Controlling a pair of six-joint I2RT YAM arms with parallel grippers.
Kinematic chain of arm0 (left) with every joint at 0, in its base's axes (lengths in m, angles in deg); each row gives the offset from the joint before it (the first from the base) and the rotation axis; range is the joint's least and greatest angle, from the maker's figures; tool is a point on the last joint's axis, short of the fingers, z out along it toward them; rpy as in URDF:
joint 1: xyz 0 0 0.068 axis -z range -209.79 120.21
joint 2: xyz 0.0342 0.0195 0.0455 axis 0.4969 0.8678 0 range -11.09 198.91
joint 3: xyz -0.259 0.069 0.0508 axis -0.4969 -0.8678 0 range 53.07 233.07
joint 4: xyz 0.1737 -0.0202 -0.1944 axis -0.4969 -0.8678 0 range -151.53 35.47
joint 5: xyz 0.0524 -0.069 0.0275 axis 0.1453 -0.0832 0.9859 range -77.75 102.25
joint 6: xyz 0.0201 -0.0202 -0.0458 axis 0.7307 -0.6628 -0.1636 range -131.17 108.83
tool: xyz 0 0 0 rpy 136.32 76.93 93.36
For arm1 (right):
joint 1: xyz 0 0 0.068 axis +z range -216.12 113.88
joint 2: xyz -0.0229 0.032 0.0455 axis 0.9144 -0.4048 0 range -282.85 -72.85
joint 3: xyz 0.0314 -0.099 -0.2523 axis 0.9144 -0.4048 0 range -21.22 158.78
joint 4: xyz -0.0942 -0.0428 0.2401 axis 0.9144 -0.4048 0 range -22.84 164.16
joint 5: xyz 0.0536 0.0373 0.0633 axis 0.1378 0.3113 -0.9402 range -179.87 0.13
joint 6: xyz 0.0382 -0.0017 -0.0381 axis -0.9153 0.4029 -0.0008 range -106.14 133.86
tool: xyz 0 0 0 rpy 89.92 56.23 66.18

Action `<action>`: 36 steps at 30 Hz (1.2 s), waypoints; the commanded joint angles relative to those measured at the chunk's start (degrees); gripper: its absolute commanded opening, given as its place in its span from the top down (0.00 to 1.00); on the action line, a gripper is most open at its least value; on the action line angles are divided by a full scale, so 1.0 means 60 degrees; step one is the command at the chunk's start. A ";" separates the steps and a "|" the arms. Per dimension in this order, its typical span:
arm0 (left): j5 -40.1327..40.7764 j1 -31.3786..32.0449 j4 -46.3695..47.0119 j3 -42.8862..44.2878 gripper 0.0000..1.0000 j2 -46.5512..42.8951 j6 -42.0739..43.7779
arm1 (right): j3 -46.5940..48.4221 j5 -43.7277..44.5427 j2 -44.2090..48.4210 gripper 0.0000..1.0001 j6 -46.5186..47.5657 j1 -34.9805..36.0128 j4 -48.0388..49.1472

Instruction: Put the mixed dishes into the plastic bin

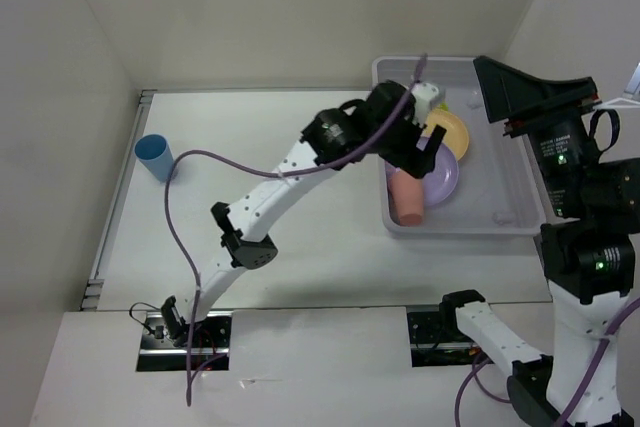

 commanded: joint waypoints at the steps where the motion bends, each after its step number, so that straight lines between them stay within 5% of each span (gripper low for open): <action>1: 0.1123 -0.0441 -0.0540 0.0931 0.08 -0.1033 -0.0283 | 0.0835 -0.0228 -0.0957 0.15 0.0051 -0.0049 0.0519; 3: 0.1941 -0.0923 -0.1126 0.1870 0.13 -0.1411 -0.0604 | 0.1406 -0.0767 -0.1817 0.15 -0.0038 -0.0049 0.0519; 9: 0.3716 -0.2681 -0.2125 0.0295 0.13 -0.3784 -0.0781 | 0.2563 -0.1695 -0.4106 0.15 -0.0243 0.0432 0.0431; 15: 0.3617 -0.4349 -0.1760 -0.1464 0.15 -0.5720 -0.0387 | 0.4159 -0.1109 -0.6362 0.15 0.0679 0.1810 -0.0270; 18: 0.3980 -0.5301 -0.1759 -0.3309 0.64 -0.6262 -0.0064 | 0.4864 -0.0699 -0.7198 0.15 0.1191 0.2571 -0.0870; 20: 0.4099 -0.5844 -0.1482 -0.4582 0.74 -0.6774 0.0287 | 0.4865 -0.0698 -0.7404 0.15 0.1280 0.2777 -0.0872; 25: 0.2491 -0.8988 0.0538 -0.9631 0.63 -0.7859 0.1122 | 0.3771 -0.0406 -0.7273 0.15 0.1486 0.3027 -0.0668; 27: 0.2123 -0.9682 0.1066 -1.0342 0.71 -0.7860 0.1327 | 0.3314 -0.0405 -0.6938 0.15 0.1486 0.3114 -0.0492; 28: 0.2122 -1.0164 0.1184 -1.0577 0.86 -0.7599 0.1328 | 0.2877 -0.0405 -0.6936 0.15 0.1486 0.3115 -0.0376; 29: 0.2122 -1.0371 0.1403 -1.0855 0.90 -0.7480 0.1328 | 0.2670 -0.0405 -0.6805 0.15 0.1486 0.3115 -0.0374; 36: 0.2459 -1.1149 0.2004 -1.1063 0.89 -0.6674 0.1153 | 0.0751 -0.0303 -0.6321 0.15 0.1662 0.3203 -0.0037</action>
